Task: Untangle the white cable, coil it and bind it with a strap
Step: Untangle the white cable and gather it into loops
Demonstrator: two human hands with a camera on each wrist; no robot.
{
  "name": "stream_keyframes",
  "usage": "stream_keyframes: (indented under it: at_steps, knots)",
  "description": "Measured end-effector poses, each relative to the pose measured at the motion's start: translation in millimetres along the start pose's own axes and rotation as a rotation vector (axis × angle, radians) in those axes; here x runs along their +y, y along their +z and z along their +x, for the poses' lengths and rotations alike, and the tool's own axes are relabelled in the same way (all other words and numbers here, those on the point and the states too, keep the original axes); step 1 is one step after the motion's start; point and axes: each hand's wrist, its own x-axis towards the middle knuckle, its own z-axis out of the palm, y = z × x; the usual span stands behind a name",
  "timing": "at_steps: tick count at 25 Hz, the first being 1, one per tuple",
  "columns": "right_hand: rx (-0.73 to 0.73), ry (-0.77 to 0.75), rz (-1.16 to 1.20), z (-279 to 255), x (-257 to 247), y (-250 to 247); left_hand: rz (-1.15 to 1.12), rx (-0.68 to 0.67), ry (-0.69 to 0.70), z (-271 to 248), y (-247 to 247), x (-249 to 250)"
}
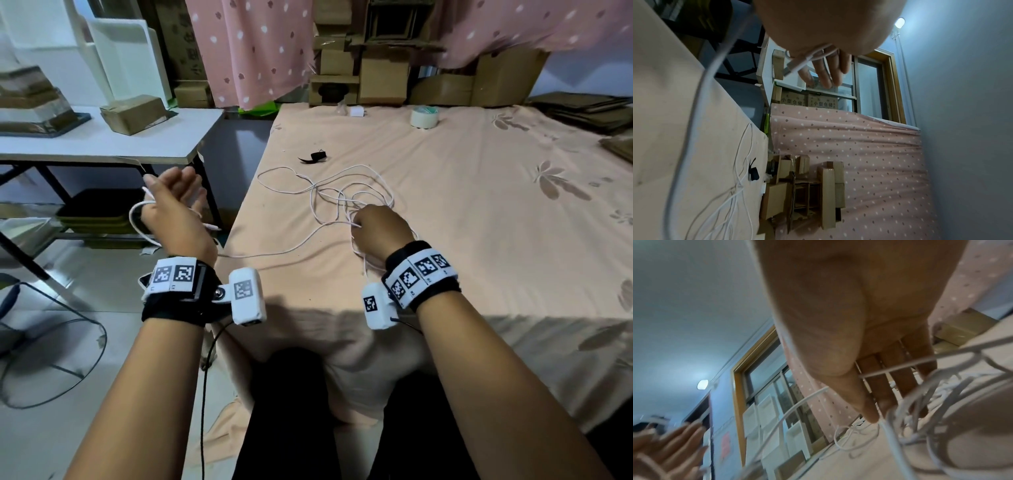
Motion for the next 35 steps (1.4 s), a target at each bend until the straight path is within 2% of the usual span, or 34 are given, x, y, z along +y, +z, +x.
stream_keyframes:
  at_steps: [2, 5, 7, 10, 12, 15, 19, 21, 22, 24, 26, 29, 31, 33, 35]
  knots:
    - [0.026, 0.001, 0.232, 3.5, 3.0, -6.1, 0.053, -0.127, -0.091, -2.4, 3.9, -5.2]
    - [-0.011, -0.117, 0.418, 1.5, -11.8, -22.0, 0.248, -0.403, -0.27, -20.5, 17.5, -22.3]
    - [-0.065, -0.211, 0.56, -3.9, -27.3, -32.2, 0.456, -0.58, -0.32, -38.1, 24.4, -32.3]
    - [-0.185, -0.317, 0.828, -10.8, -38.9, -46.5, 0.57, -0.823, -0.346, -61.5, 31.2, -37.3]
    - [-0.206, -0.345, 0.905, -11.6, -38.5, -54.0, 0.528, -0.891, -0.397, -71.5, 34.4, -33.1]
    - [-0.13, -0.326, 0.908, -7.1, -32.8, -59.4, 0.406, -0.958, -0.581, -82.6, 37.2, -22.6]
    - [-0.086, -0.36, 0.968, -2.2, -35.1, -52.5, 0.33, -1.228, -0.8, -88.3, 36.3, -7.6]
    - [-0.178, -0.398, 1.063, -4.3, -37.9, -44.7, 0.196, -1.326, -0.944, -85.4, 35.9, 0.9]
    - [-0.283, -0.418, 1.145, -7.2, -38.8, -38.8, 0.149, -1.358, -1.004, -83.7, 35.5, 5.3]
    - [-0.516, -0.431, 1.293, -16.8, -39.9, -28.8, 0.117, -1.397, -1.049, -78.9, 34.2, 11.0]
    - [-0.586, -0.401, 1.322, -21.3, -38.0, -22.1, 0.153, -1.389, -0.999, -72.4, 32.3, 13.6]
    - [-0.519, -0.267, 1.342, -19.6, -26.3, -20.0, 0.388, -1.167, -0.819, -58.8, 29.0, 12.3]
    - [-0.501, -0.27, 1.248, -19.3, -21.8, -21.5, 0.513, -1.018, -0.681, -54.0, 26.5, 6.7]
    - [-0.46, -0.316, 1.096, -19.8, -26.3, -20.2, 0.539, -0.952, -0.606, -55.7, 26.0, 0.0]
    - [-0.367, -0.293, 1.062, -16.4, -30.7, -17.5, 0.465, -0.912, -0.595, -58.8, 25.8, -6.0]
